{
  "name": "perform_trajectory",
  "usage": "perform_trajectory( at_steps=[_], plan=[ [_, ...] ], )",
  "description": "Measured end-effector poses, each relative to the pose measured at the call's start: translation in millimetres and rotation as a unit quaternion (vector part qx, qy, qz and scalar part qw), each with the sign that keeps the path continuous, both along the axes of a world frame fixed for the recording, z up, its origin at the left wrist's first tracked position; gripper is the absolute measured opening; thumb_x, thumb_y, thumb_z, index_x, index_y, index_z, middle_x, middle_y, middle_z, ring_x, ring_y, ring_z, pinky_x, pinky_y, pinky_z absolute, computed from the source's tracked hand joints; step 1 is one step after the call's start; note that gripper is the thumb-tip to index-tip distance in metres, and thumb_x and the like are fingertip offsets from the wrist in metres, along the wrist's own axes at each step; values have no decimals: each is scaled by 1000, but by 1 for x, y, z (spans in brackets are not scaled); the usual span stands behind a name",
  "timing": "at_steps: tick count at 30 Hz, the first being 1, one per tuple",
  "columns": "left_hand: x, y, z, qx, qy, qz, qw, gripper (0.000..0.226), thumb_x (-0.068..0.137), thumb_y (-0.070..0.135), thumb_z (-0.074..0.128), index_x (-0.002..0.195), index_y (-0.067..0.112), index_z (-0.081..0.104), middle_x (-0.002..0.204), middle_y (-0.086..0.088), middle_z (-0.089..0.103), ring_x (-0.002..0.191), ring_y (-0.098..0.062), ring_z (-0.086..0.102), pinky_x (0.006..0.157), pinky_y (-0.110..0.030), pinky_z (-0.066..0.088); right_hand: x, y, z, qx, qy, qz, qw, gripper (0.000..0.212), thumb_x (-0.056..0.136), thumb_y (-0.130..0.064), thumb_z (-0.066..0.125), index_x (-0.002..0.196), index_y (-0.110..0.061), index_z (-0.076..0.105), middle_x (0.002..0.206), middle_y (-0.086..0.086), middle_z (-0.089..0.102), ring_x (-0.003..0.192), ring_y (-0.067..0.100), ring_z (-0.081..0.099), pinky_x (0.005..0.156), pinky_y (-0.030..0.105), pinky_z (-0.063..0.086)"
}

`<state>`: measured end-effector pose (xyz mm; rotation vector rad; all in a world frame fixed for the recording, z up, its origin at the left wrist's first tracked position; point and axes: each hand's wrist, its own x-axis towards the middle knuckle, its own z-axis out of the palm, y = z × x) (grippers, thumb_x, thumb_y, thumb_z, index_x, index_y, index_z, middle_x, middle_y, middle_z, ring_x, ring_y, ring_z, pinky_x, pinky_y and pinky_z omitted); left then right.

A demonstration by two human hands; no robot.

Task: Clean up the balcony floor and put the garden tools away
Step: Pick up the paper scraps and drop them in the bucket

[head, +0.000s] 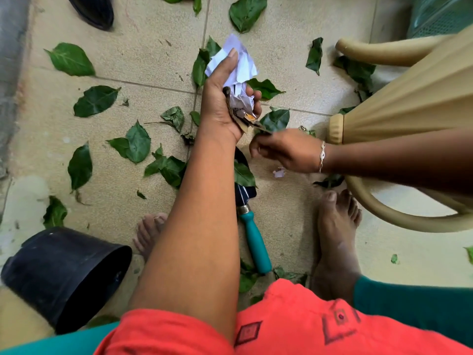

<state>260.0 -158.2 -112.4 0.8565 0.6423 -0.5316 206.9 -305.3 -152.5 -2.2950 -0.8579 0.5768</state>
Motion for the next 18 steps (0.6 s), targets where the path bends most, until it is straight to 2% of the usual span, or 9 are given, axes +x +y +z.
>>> perform_trajectory(
  at_steps=[3,5,7,9,12,14,15,17,18],
  plan=[
    [0,4,-3,-1,-4,9,1000,27,93,33,50,76,12,55,44,0,48,50,-19,50,50,-24,40,17,-11,-2,-49,-72,121,989,42,88,-45,39,91,-11,62,60,9,60,45,22,51,47,25,33],
    [2,9,-4,-1,-8,16,1000,27,93,34,49,79,13,55,44,1,48,51,-19,50,50,-24,41,17,-23,-6,-88,-112,202,969,39,84,-47,43,96,-13,59,57,8,59,42,23,52,43,23,28],
    [5,17,-5,-4,-13,29,999,28,94,35,47,79,13,54,43,2,49,50,-18,51,49,-23,41,13,-32,-11,-101,-164,268,944,38,83,-51,39,100,-18,48,56,4,58,40,23,52,39,22,28],
    [6,27,-7,-9,-10,49,999,31,95,35,46,76,12,53,42,2,48,49,-17,50,48,-22,42,9,-35,-15,-105,-200,303,926,33,84,-48,33,100,-21,43,57,1,59,39,23,54,38,20,27],
    [6,39,-11,-13,2,72,997,32,95,37,46,74,13,51,43,3,47,50,-15,49,50,-22,41,7,-32,-23,-89,-199,296,930,23,84,-32,34,95,-20,51,59,3,60,40,24,55,39,19,26],
    [7,42,-13,-14,3,76,997,33,95,38,45,73,14,49,43,3,47,52,-14,48,51,-21,40,8,-27,-24,-70,-171,254,949,29,86,-33,37,89,-15,59,60,5,60,43,25,56,41,22,28],
    [7,43,-14,-15,4,77,997,34,94,38,45,72,14,49,43,4,47,53,-14,47,51,-21,40,11,-23,-21,-58,-127,204,969,31,87,-35,39,88,-11,60,60,6,59,47,24,55,45,24,31],
    [8,42,-15,-14,5,78,997,34,94,38,45,71,14,49,44,4,46,51,-14,49,51,-21,40,25,-13,-10,-44,25,68,996,30,89,-34,46,84,-7,56,62,4,52,52,18,50,53,24,34],
    [9,41,-16,-13,5,77,997,33,94,38,45,71,15,50,44,4,46,51,-14,50,51,-21,40,35,-8,-4,-19,128,-14,991,25,91,-30,50,83,-7,55,62,1,49,51,11,47,51,22,35]
  ],
)
